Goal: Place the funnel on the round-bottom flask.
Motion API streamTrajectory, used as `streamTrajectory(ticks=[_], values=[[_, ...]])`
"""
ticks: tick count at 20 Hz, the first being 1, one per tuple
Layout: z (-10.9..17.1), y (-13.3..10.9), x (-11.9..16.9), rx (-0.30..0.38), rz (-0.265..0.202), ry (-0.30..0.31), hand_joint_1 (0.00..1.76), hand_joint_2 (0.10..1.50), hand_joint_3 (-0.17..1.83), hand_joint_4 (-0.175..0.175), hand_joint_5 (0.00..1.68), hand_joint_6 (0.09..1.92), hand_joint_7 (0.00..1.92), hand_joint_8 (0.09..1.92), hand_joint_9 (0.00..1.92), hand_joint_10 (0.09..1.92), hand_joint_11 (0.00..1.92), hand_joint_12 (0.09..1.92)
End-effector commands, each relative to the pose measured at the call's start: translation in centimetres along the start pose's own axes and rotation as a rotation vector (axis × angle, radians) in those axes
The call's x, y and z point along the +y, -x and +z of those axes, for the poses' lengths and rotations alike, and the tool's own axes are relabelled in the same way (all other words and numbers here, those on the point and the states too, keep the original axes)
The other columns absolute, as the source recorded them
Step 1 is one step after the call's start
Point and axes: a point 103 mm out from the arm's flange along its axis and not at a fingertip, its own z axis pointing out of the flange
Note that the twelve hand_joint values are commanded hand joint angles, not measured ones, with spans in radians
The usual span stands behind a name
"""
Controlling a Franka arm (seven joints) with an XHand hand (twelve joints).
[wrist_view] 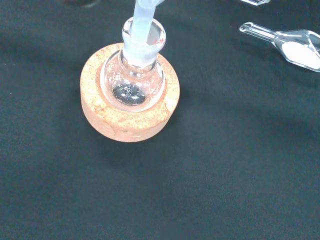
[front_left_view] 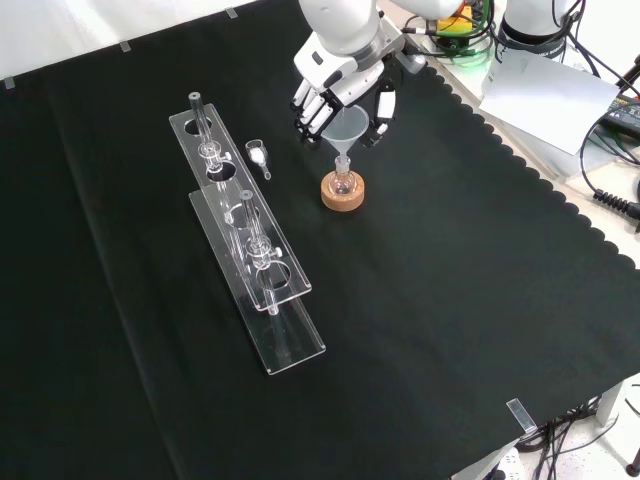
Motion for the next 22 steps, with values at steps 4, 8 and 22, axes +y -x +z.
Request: streamTrajectory(ticks=[4,8,22], values=[[0.28,0.02,0.17,-0.003,0.003,-0.004,0.77,0.89,0.63,-0.067,0.52,0.71,0.34,0.71,0.77,0.58,0.53,1.27],[0.36,0.03,0.16,-0.002,-0.002,-0.001,0.76,0.88,0.62,-0.069,0.50,0.70,0.31,0.72,0.74,0.60,0.50,1.29],[0.58,0.24,-0.16,0.003,-0.021,0.008,0.71,0.73,0.65,-0.079,0.32,0.16,0.08,0.74,0.46,0.74,0.27,1.38]])
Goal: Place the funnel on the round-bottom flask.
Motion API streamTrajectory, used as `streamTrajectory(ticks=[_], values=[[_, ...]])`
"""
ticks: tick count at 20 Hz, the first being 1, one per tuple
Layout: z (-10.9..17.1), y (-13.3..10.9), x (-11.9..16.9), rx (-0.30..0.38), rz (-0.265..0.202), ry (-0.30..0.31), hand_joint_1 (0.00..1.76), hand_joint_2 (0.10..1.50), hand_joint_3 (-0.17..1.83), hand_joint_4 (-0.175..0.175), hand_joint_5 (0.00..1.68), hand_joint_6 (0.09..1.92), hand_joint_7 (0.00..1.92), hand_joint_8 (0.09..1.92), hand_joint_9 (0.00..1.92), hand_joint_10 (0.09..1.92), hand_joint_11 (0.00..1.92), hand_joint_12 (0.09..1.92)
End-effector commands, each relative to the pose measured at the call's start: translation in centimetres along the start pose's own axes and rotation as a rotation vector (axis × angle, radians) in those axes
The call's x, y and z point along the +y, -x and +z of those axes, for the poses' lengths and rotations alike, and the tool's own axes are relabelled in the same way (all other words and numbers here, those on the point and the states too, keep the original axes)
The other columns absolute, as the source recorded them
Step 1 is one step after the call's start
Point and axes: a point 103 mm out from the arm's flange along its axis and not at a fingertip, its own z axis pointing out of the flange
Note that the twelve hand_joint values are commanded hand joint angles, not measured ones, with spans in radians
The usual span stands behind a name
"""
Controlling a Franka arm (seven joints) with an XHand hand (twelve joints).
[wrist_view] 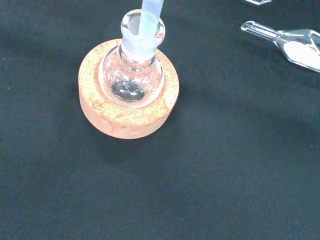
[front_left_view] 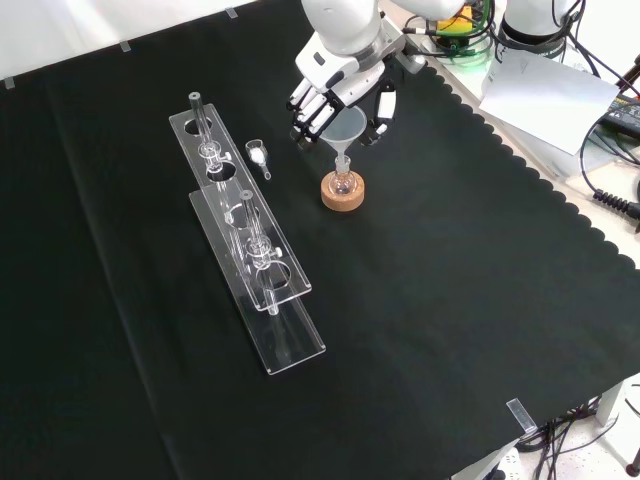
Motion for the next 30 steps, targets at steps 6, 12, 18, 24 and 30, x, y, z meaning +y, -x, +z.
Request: streamTrajectory(ticks=[6,12,18,24,30], values=[[0.0,-0.1,-0.2,-0.001,-0.015,-0.008,0.69,0.72,0.64,-0.076,0.33,0.12,0.06,0.74,0.41,0.74,0.17,1.41],[0.0,0.1,-0.4,0.019,-0.015,-0.041,0.63,0.69,0.58,-0.067,0.25,0.09,0.00,0.41,0.18,0.72,0.00,1.40],[-1.4,1.1,-1.3,0.029,-0.006,0.040,0.57,0.70,0.49,-0.061,0.19,0.09,0.00,0.17,0.01,0.75,0.00,1.27],[-3.2,3.7,-2.5,0.035,0.023,0.068,0.56,0.72,0.42,-0.065,0.21,0.09,0.00,0.42,0.06,0.76,0.00,1.28],[-3.6,7.2,-3.5,0.043,0.047,0.067,0.56,0.73,0.42,-0.067,0.23,0.09,0.00,0.53,0.11,0.75,0.00,1.30]])
